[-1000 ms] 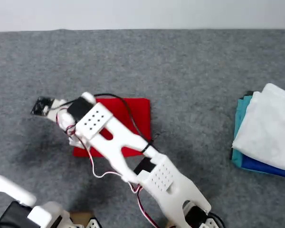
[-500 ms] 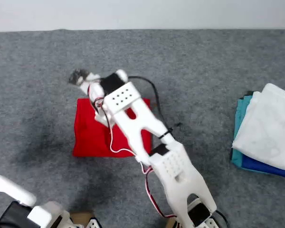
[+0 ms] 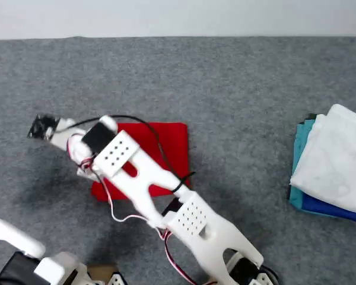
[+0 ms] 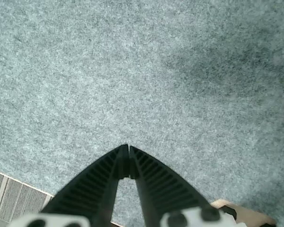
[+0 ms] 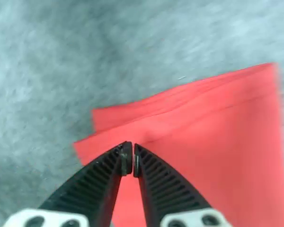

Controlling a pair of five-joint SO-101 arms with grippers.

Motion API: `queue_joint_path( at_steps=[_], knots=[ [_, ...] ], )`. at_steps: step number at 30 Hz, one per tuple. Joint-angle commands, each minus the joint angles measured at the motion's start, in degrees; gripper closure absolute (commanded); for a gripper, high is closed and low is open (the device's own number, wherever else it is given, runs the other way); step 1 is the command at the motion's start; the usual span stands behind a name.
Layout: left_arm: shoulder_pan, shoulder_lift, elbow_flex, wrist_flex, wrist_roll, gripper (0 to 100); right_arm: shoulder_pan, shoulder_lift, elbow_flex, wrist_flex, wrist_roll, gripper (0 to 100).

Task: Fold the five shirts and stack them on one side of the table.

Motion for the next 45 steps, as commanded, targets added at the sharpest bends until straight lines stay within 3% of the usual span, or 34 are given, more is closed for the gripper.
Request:
queue_joint_path(
  at_steps=[1,12,18,24,33,37,45],
  knots=[
    [0.5,-2.4,-0.5,-1.0,-0.2,99,7.0,-4.1,-4.0,2.1,0.5,99.0],
    [0.5,-2.4,-0.5,-1.0,-0.2,99,27.9,10.2,-4.2,-8.3,4.6,99.0],
    [0.6,-2.4,-0.4,-1.0,-0.2,99,29.8,12.5,-4.7,-7.9,4.9,99.0],
    [0.6,-2.4,-0.3,-1.0,-0.2,99,27.7,6.2,-11.3,1.3,4.1,97.6],
    [0.6,-2.4,-0.4,-1.0,-0.2,99,27.6,-7.0,5.5,2.4,-22.1,74.2],
    [0.6,-2.4,-0.3,-1.5,-0.1,99,26.7,-15.6,18.5,2.3,-29.9,73.8],
    [0.5,-2.4,-0.1,-2.5,0.1,99,25.8,-21.0,32.2,2.2,-36.5,73.5]
  ],
)
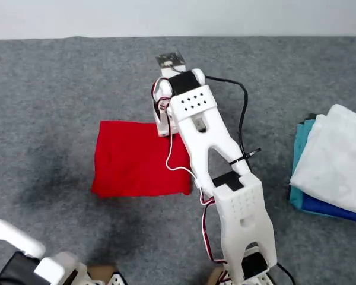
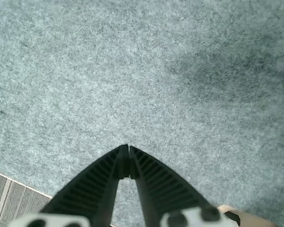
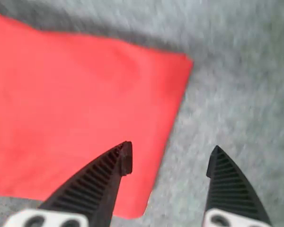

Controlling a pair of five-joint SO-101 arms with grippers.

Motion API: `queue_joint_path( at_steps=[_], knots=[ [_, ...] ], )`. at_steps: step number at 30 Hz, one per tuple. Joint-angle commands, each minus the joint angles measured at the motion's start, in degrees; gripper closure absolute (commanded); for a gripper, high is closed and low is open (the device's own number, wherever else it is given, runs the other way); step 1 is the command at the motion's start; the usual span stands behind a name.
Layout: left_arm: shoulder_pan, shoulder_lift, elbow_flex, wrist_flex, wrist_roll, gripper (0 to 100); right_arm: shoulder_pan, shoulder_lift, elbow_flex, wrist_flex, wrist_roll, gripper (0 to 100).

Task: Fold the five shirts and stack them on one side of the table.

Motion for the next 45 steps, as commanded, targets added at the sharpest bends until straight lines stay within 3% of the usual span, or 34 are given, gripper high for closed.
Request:
queue_joint_path(
  at_steps=[1,8,21,24,27,31,38,45],
  knots=[
    [0.5,-2.4,-0.1,-1.1,0.1,99,-0.6,-2.1,0.7,2.2,-2.2,73.5],
    [0.4,-2.3,-0.1,-1.9,0.1,99,-4.4,5.6,-0.1,2.0,-2.7,64.0],
    [0.2,-2.3,-0.1,-3.1,-0.1,99,-5.3,19.8,-5.1,0.8,-4.2,64.2],
    [0.4,-2.3,-0.1,-3.1,-0.1,99,-5.3,21.6,-5.1,0.9,-4.2,70.4],
    [0.4,-2.3,-0.1,-3.1,-0.1,99,-5.1,21.7,-5.2,0.8,-3.3,85.6],
    [0.4,-2.3,-0.1,-3.1,-0.1,99,-5.1,22.2,-5.9,0.9,2.7,98.2],
    [0.4,-2.3,-0.1,-3.1,-0.1,99,-1.1,19.8,-6.2,2.2,4.8,98.8],
    [0.3,-2.4,-0.2,-3.1,-0.1,99,7.1,8.7,-3.7,2.2,17.3,98.8]
  ],
)
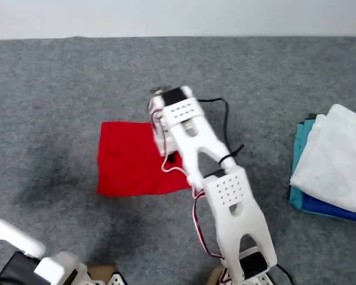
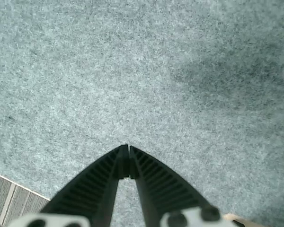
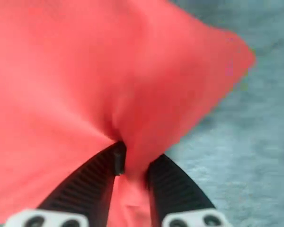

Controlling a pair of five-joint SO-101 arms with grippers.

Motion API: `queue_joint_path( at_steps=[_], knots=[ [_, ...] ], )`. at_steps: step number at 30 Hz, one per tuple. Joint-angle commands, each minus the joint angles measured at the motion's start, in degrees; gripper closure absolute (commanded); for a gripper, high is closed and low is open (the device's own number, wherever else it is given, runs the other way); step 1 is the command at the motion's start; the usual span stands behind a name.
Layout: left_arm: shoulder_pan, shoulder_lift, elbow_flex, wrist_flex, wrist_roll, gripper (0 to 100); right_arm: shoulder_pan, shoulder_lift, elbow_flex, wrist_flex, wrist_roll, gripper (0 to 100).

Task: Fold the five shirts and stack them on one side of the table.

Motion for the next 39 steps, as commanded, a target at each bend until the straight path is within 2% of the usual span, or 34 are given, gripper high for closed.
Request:
queue_joint_path(
  at_steps=[1,3,7,11,17,21,25,28,31,36,39],
  knots=[
    [0.2,-2.4,-0.2,-1.0,-0.1,99,6.9,-8.7,1.8,2.2,8.1,98.8],
    [0.2,-2.4,-0.3,-1.0,-0.1,99,11.2,-10.8,3.4,2.0,16.7,98.8],
    [0.5,-2.4,-0.3,-1.0,-0.1,99,20.9,-10.9,3.6,0.2,41.1,98.8],
    [0.6,-2.3,-0.2,-1.0,-0.1,99,26.7,-10.9,3.3,-7.3,62.2,98.8],
    [0.6,-1.9,-0.1,-1.0,-0.1,99,26.3,-10.3,3.5,-26.6,81.8,98.8],
    [0.6,-1.9,-0.1,-1.0,-0.1,99,22.8,-7.0,3.3,-33.5,88.6,98.8],
    [0.5,-2.2,-0.1,-0.9,-0.1,99,21.1,-4.4,3.3,-38.6,86.4,98.6],
    [0.4,-2.3,-0.1,-0.7,-0.2,99,21.6,-3.7,3.3,-39.2,80.3,91.3],
    [0.4,-2.3,-0.1,-0.7,-0.2,99,22.8,-4.7,3.3,-39.7,69.5,81.8],
    [0.4,-2.3,-0.1,-0.6,-0.2,99,23.1,-7.9,3.3,-39.4,49.1,80.5],
    [0.5,-2.3,-0.1,-0.7,-0.8,99,22.7,-11.5,3.3,-35.9,37.0,79.9]
  ],
)
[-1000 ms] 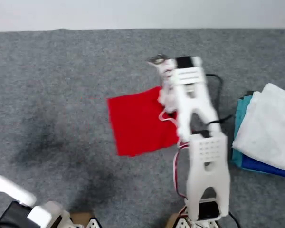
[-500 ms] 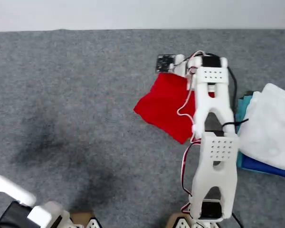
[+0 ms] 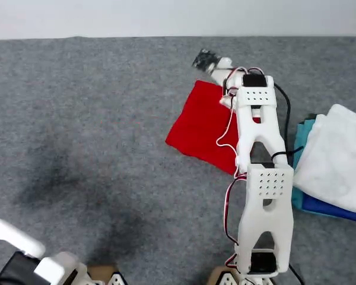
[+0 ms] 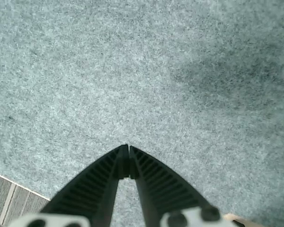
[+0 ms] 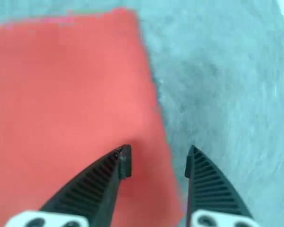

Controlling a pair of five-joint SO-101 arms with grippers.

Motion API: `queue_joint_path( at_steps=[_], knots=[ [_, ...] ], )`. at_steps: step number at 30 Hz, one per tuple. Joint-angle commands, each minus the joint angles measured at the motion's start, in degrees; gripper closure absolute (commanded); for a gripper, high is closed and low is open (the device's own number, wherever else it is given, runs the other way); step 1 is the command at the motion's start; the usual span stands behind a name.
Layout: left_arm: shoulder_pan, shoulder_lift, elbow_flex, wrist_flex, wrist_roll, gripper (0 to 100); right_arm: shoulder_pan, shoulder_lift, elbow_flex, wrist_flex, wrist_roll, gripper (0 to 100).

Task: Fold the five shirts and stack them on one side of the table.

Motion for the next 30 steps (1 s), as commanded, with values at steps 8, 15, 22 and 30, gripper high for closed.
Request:
queue_joint_path(
  at_steps=[8,15,22,30],
  knots=[
    [0.5,-2.0,-0.1,-1.0,-2.5,99,-2.1,-13.1,-0.5,19.2,-41.1,67.5],
    [1.1,-1.8,-0.1,-2.1,-4.0,99,-4.4,-14.9,-3.3,25.2,-64.8,67.1],
    [2.4,-2.3,-0.3,-1.7,-5.7,99,-5.4,-12.9,-3.1,25.6,-82.4,67.1],
    [2.3,-2.4,-0.5,-0.9,-5.7,99,-2.8,-5.1,-3.2,23.8,-87.2,67.1]
  ],
)
